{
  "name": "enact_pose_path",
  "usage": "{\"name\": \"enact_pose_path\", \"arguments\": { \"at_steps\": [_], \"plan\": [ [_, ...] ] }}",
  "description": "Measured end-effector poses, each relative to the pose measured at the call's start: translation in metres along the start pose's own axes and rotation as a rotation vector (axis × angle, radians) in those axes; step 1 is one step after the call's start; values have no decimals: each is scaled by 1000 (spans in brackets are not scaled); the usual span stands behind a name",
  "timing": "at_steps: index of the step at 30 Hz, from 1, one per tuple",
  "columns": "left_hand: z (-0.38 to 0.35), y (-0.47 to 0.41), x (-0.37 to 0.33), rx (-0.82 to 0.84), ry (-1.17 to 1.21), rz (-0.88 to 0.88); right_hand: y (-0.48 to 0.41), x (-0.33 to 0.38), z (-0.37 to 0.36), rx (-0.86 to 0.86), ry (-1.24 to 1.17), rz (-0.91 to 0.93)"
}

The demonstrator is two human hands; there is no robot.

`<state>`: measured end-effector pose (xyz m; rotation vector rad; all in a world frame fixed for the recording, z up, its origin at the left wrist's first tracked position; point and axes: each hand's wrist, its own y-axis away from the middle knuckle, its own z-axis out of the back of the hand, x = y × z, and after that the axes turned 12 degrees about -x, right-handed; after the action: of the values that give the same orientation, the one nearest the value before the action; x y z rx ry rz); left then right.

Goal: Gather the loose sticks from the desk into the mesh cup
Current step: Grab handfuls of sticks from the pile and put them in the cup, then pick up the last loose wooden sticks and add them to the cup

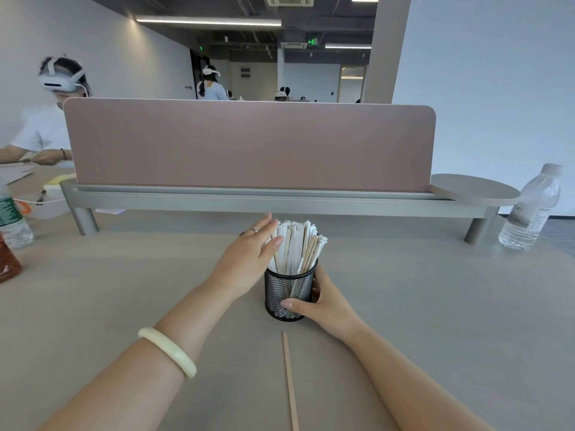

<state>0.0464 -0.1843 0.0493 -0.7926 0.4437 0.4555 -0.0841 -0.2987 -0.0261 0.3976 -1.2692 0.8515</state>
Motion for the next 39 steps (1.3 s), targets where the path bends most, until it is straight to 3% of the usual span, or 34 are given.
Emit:
{"name": "enact_pose_path", "arguments": {
  "at_steps": [2,6,7,12,17,23,39],
  "plan": [
    [8,2,-3,2,17,3,3,5,1,10,7,-3],
    [36,29,-26,-208,-34,-97,12,14,16,46,33,-22],
    [44,42,-34,-163,-56,-115,15,17,23,22,66,-26],
    [65,125,-64,444,-248,-195,49,33,63,-68,360,-17],
    [73,172,-84,723,-302,-203,108,56,85,112,674,-34],
    [68,205,-101,748,-381,-187,176,75,79,237,920,-89],
    [51,211,-111,673,-500,-226,201,79,66,239,1036,-89]
  ]
}}
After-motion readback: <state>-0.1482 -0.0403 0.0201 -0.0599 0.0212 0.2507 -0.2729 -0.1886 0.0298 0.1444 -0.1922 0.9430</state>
